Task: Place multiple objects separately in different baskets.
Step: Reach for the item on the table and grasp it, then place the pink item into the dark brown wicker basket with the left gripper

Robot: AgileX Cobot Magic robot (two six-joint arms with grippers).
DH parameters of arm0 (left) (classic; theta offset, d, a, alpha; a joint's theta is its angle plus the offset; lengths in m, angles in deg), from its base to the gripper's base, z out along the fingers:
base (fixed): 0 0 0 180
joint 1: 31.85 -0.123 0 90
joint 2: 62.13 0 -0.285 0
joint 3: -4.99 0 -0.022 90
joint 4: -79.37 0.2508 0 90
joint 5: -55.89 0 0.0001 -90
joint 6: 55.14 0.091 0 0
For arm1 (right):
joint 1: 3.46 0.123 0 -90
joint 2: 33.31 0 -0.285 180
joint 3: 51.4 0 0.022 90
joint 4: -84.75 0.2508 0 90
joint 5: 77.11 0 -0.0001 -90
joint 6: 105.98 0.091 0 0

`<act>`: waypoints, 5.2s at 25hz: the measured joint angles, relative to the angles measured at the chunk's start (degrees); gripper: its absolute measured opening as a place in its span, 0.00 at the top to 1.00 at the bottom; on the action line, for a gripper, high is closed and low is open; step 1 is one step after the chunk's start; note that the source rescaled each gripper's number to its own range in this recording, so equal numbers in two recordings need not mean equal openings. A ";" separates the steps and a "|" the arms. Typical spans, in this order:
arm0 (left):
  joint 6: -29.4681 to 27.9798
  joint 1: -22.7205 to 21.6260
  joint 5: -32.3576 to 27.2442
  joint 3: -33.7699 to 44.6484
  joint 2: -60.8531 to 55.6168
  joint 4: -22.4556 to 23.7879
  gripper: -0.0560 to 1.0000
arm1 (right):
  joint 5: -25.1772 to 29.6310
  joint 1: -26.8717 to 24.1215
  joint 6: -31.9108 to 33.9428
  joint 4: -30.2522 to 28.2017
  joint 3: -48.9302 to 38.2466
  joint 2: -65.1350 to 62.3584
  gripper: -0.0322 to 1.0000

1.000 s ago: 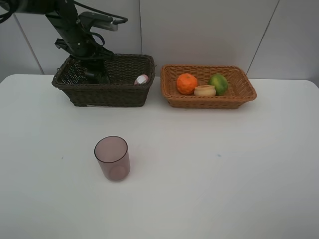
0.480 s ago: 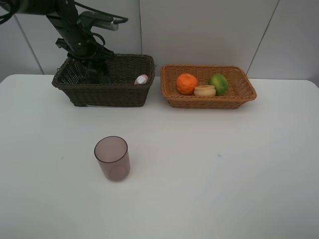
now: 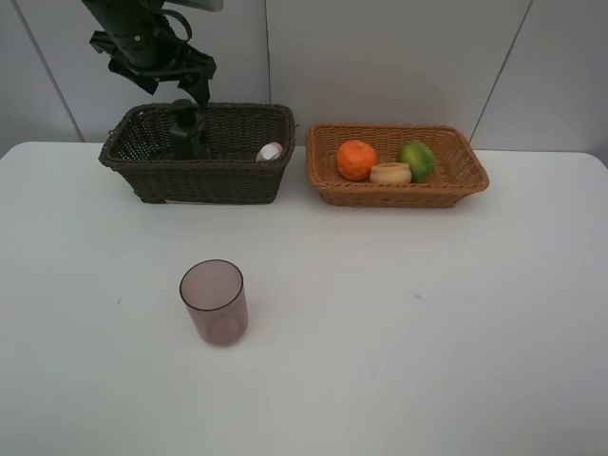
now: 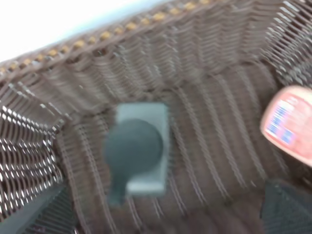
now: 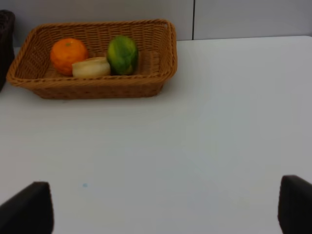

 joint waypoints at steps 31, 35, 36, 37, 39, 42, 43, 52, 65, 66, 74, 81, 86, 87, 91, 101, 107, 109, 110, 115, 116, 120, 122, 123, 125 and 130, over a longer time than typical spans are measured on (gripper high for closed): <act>19.58 20.05 3.66 44.29 -25.52 -0.40 0.00 | 0.00 0.00 0.00 0.02 0.00 0.00 0.00; 23.90 20.25 6.97 45.83 -25.52 -0.40 0.00 | 0.00 0.00 0.00 0.02 0.00 0.00 0.00; 24.42 20.25 7.53 45.90 -25.37 -0.40 0.00 | 0.00 0.00 0.00 0.02 0.00 0.00 0.00; 24.72 20.25 8.02 45.90 -25.04 -0.40 0.00 | 0.00 0.00 0.00 0.02 0.00 0.00 0.00; 25.05 20.25 8.50 45.90 -23.78 -0.40 0.00 | 0.00 0.00 0.00 0.02 0.00 0.00 0.00; 25.37 20.25 9.02 45.90 -21.43 -0.40 0.00 | 0.00 0.00 0.00 0.02 0.00 0.00 0.00; 25.37 20.25 9.52 45.90 -20.62 -0.40 0.00 | 0.00 0.00 0.00 0.02 0.00 0.00 0.00; 25.39 20.25 14.78 45.95 -16.32 -0.46 0.00 | 0.00 0.00 0.00 0.02 0.00 0.00 0.00; 25.81 20.25 16.89 46.99 -11.55 -0.46 0.32 | 0.00 0.00 0.00 0.02 0.00 0.00 0.00; 25.80 20.25 17.10 46.99 -11.55 -0.46 0.45 | 0.00 0.00 0.00 0.02 0.00 0.00 0.00; 25.41 20.31 17.15 46.94 -11.90 -1.43 0.95 | 0.00 0.00 0.00 0.02 0.00 0.00 0.00; 25.41 20.31 17.15 46.94 -11.90 -1.37 0.95 | 0.00 0.00 0.00 0.02 0.00 0.00 0.00; 25.41 20.31 17.10 46.94 -11.90 -1.54 0.95 | 0.00 0.00 0.00 0.02 0.00 0.00 0.00; 25.41 20.31 17.10 46.94 -11.90 -1.54 0.95 | 0.00 0.00 0.00 0.02 0.00 0.00 0.00; 25.41 20.31 16.98 46.94 -11.90 -1.56 0.95 | 0.00 0.00 0.00 0.02 0.00 0.00 0.00; 14.63 20.31 7.18 38.21 -15.20 -1.61 0.95 | 0.00 0.00 0.00 0.02 0.00 0.00 0.00; -0.71 18.90 -2.95 23.82 -15.45 0.11 0.95 | 0.00 0.00 0.00 0.02 0.00 0.00 0.00; -4.55 17.88 -4.09 19.16 -15.45 2.54 0.95 | 0.00 0.00 0.00 0.02 0.00 0.00 0.00; -5.98 17.41 -4.19 17.06 -15.45 4.02 0.95 | 0.00 0.00 0.00 0.02 0.00 0.00 0.00; -9.79 14.74 -4.07 8.83 -13.66 10.23 0.95 | 0.00 0.00 0.00 0.02 0.00 0.00 0.00; -10.17 14.26 -3.80 7.87 -12.76 11.42 0.95 | 0.00 0.00 0.00 0.02 0.00 0.00 0.00; -13.01 13.55 0.14 7.29 -9.29 17.18 0.95 | 0.00 0.00 0.00 0.02 0.00 0.00 0.00; -14.43 13.25 3.04 7.29 -7.41 19.75 0.95 | 0.00 0.00 0.00 0.02 0.00 0.00 0.00; -15.08 13.06 4.65 7.29 -6.53 20.47 0.95 | 0.00 0.00 0.00 0.02 0.00 0.00 0.00; -15.60 12.43 7.31 7.29 -5.08 21.23 0.95 | 0.00 0.00 0.00 0.02 0.00 0.00 0.00; -16.05 10.33 12.66 7.29 -0.58 21.90 0.95 | 0.00 0.00 0.00 0.02 0.00 0.00 0.00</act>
